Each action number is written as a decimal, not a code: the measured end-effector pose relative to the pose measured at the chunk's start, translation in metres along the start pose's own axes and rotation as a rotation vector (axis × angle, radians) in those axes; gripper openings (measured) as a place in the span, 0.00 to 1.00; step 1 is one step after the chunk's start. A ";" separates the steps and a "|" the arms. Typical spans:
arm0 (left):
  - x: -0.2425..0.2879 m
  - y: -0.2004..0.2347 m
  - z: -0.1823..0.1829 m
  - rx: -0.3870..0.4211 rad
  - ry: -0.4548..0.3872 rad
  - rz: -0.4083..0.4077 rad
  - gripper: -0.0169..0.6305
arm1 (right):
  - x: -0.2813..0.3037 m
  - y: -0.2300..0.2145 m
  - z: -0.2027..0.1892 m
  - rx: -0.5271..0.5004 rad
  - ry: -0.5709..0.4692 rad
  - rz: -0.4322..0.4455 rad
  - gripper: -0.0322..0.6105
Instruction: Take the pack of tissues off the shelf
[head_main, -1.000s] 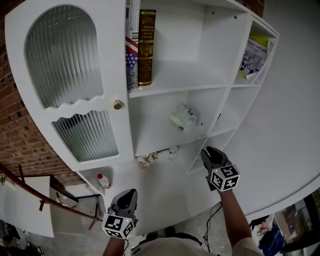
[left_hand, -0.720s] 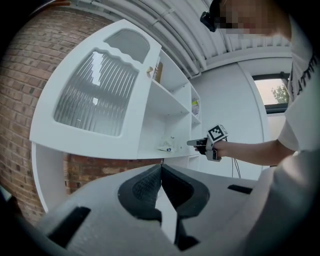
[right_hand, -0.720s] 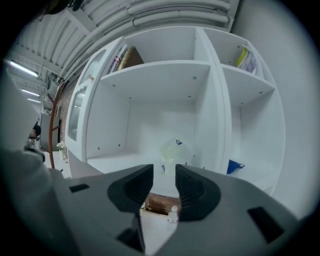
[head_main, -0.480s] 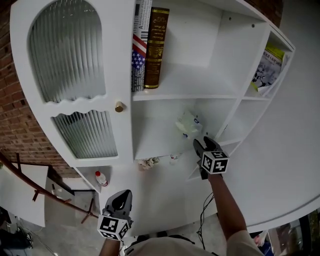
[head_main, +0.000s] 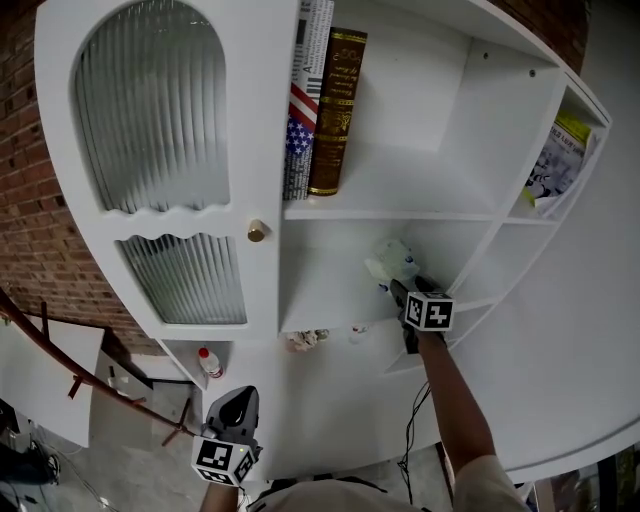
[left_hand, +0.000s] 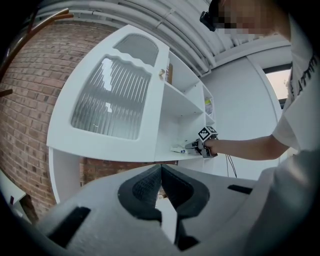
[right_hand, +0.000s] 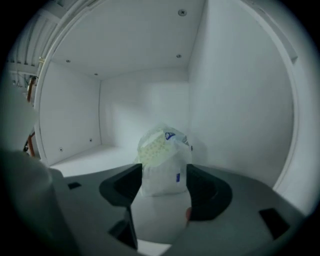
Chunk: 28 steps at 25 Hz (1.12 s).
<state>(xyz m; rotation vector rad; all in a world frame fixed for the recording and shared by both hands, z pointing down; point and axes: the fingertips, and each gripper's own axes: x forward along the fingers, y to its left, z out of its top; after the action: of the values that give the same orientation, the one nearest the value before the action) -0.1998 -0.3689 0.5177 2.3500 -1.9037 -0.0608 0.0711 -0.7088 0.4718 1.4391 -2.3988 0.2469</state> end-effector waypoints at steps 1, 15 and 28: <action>0.000 0.002 0.000 0.001 -0.001 0.006 0.06 | 0.002 -0.001 -0.001 -0.002 0.012 -0.007 0.46; 0.002 0.001 -0.001 -0.010 -0.004 0.016 0.06 | -0.010 -0.009 -0.009 -0.003 0.051 0.027 0.11; -0.011 -0.001 -0.004 -0.013 0.001 -0.014 0.06 | -0.059 0.006 -0.016 0.040 0.013 0.065 0.10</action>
<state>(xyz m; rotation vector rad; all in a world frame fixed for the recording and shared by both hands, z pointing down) -0.2009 -0.3576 0.5209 2.3548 -1.8807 -0.0723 0.0945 -0.6520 0.4654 1.3731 -2.4462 0.3207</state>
